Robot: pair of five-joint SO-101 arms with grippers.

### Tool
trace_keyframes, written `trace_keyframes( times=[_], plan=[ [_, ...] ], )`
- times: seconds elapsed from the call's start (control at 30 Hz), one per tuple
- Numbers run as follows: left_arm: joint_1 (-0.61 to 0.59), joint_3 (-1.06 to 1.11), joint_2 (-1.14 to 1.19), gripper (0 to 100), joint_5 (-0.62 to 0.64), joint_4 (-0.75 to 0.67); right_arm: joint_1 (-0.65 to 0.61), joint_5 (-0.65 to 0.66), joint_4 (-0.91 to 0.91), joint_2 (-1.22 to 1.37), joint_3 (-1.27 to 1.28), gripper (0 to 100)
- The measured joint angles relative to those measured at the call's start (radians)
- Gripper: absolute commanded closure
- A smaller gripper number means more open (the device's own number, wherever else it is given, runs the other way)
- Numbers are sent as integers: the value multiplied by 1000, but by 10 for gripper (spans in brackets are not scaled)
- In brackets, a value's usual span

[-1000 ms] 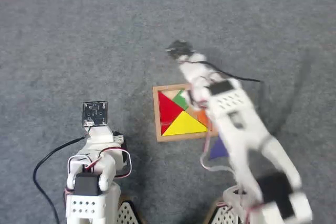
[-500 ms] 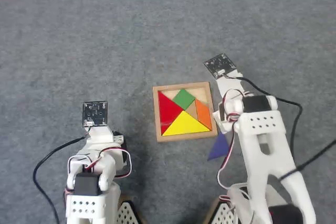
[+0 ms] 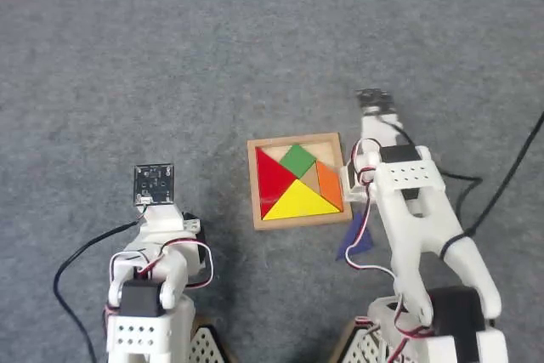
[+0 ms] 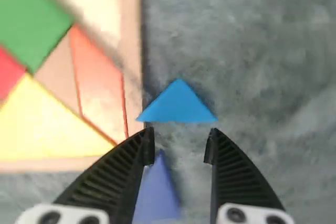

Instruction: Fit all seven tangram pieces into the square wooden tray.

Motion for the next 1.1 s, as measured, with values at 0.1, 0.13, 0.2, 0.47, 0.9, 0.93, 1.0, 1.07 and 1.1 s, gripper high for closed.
trace_keyframes(
  times=[0.1, 0.13, 0.2, 0.47, 0.9, 0.93, 1.0, 1.07, 1.1],
  plan=[
    [0, 0, 0, 986, 0, 0, 0, -269, -25, 0, 0, 815],
    [0, 0, 0, 986, 0, 0, 0, -351, -29, 0, 0, 799],
    [0, 0, 0, 986, 0, 0, 2, -440, -41, 0, 0, 781],
    [0, 0, 0, 986, 0, 0, 0, -522, -94, 3, 0, 808],
    [0, 0, 0, 986, 0, 0, -14, -523, -127, 193, -57, 808],
    [0, 0, 0, 986, 0, 0, -14, -523, -127, 195, -57, 809],
    [0, 0, 0, 986, 0, 0, -14, -523, -127, 195, -57, 809],
    [0, 0, 0, 986, 0, 0, 3, -523, -127, 201, -63, 815],
    [0, 0, 0, 986, 0, 0, 25, -523, -127, 203, -69, 828]
  ],
)
